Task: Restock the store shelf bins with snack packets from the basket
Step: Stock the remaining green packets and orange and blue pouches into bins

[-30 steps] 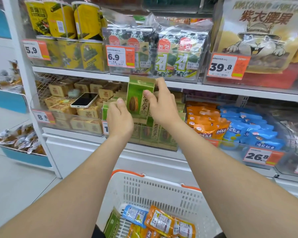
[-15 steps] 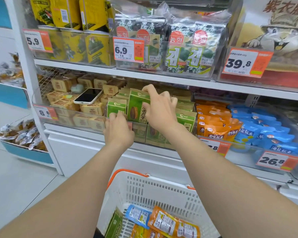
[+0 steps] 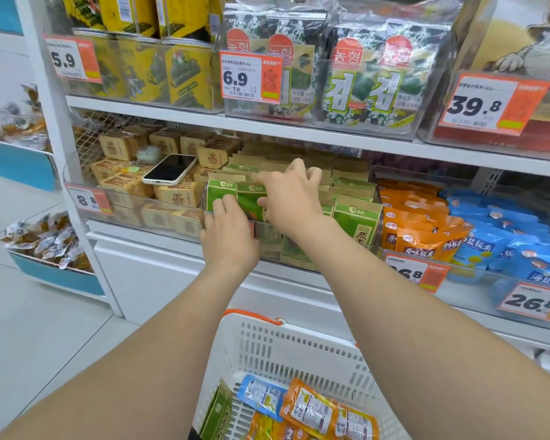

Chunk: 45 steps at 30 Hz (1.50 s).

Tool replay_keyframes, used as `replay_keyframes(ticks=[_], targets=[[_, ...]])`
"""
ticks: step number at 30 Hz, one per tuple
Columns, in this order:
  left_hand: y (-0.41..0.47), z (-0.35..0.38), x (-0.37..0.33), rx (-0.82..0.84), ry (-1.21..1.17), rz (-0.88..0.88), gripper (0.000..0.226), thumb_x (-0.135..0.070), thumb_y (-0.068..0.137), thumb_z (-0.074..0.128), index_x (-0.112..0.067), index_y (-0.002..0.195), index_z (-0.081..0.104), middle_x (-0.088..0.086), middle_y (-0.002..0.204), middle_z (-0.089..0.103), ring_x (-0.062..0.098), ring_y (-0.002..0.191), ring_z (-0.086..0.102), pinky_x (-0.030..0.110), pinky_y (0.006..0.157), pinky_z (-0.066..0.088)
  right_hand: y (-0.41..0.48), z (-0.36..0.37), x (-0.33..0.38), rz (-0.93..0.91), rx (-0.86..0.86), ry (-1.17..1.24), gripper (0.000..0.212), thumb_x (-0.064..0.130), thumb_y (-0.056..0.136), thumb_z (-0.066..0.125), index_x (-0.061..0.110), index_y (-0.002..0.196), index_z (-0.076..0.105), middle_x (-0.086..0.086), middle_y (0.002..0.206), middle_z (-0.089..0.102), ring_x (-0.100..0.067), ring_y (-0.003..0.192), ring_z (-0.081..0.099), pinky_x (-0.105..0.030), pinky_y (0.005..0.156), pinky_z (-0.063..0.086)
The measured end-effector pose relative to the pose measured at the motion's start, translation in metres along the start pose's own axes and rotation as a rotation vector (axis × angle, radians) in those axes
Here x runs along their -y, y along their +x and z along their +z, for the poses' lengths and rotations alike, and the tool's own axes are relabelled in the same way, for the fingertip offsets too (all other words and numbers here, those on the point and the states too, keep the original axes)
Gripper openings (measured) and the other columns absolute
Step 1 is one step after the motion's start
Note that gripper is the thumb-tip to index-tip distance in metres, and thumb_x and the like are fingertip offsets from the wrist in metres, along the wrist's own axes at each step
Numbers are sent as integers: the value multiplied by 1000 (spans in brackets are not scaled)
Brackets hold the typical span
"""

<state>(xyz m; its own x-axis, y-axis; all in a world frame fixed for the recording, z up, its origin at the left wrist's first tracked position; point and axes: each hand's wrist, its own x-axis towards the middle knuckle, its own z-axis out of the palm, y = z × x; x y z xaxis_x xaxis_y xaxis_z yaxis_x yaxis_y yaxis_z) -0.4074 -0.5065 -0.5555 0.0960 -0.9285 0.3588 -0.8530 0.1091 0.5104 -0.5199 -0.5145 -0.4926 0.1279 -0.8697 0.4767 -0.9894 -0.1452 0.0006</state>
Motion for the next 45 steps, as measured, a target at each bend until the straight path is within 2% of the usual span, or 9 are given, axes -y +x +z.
replay_keyframes(ticks=[11,15,20,23,26,32,35,42,45], targets=[[-2,8,-11,-24,-36,100,70,-6,87,74,-16,145,35,9,138,52,35,126,49,52,97,44,-3,-4,-3,-35,109,-226,23,30,92,70,22,89,49,-6,99,69,-34,118,38,-53,97,26],[-4,3,-19,-57,-89,83,62,-11,90,72,-14,142,39,10,136,53,34,122,52,51,96,48,-14,3,-9,-22,-69,-158,30,46,90,66,22,103,55,-1,95,68,-30,108,43,-50,91,26],[-8,-13,-19,-104,-113,64,44,-14,90,71,-14,126,47,10,126,55,32,113,55,48,93,51,-32,-10,-17,-97,-345,-34,17,24,83,51,15,95,58,-3,86,59,-27,84,48,-40,74,38],[-12,-25,-14,26,-72,130,12,-32,93,65,-23,102,64,-1,98,68,26,93,62,42,80,56,-53,-25,-20,-129,-159,49,15,24,88,51,13,90,61,-1,68,55,-26,63,51,-33,58,44],[-21,-29,-6,294,-22,204,12,-37,93,60,-29,87,66,-3,88,70,27,87,65,38,74,57,-68,-35,-19,-122,98,11,19,28,87,50,16,84,64,-3,71,56,-30,66,53,-33,61,42],[-38,-26,0,831,217,318,43,-38,98,66,-22,139,63,4,135,62,26,122,59,31,94,46,-102,-29,-21,-77,719,-1,31,21,97,53,19,68,42,-6,78,52,-22,60,52,-30,56,42],[-49,-24,-6,985,376,338,45,-46,99,61,-26,140,62,0,140,60,23,122,60,36,103,49,-117,-12,-18,-82,837,-89,30,18,95,56,18,69,43,-5,78,49,-25,70,53,-32,61,43],[-61,-7,-11,1189,601,385,43,-48,103,58,-26,140,61,-7,87,63,15,84,68,35,88,55,-146,37,-16,-70,969,-111,26,18,97,55,18,73,45,-4,83,51,-20,65,49,-33,61,43],[-57,8,-6,1204,645,408,44,-47,103,58,-23,140,61,-4,94,65,20,92,68,37,91,55,-159,69,-13,-55,985,-98,15,23,100,50,15,108,60,-3,96,51,-21,75,54,-35,66,45]])
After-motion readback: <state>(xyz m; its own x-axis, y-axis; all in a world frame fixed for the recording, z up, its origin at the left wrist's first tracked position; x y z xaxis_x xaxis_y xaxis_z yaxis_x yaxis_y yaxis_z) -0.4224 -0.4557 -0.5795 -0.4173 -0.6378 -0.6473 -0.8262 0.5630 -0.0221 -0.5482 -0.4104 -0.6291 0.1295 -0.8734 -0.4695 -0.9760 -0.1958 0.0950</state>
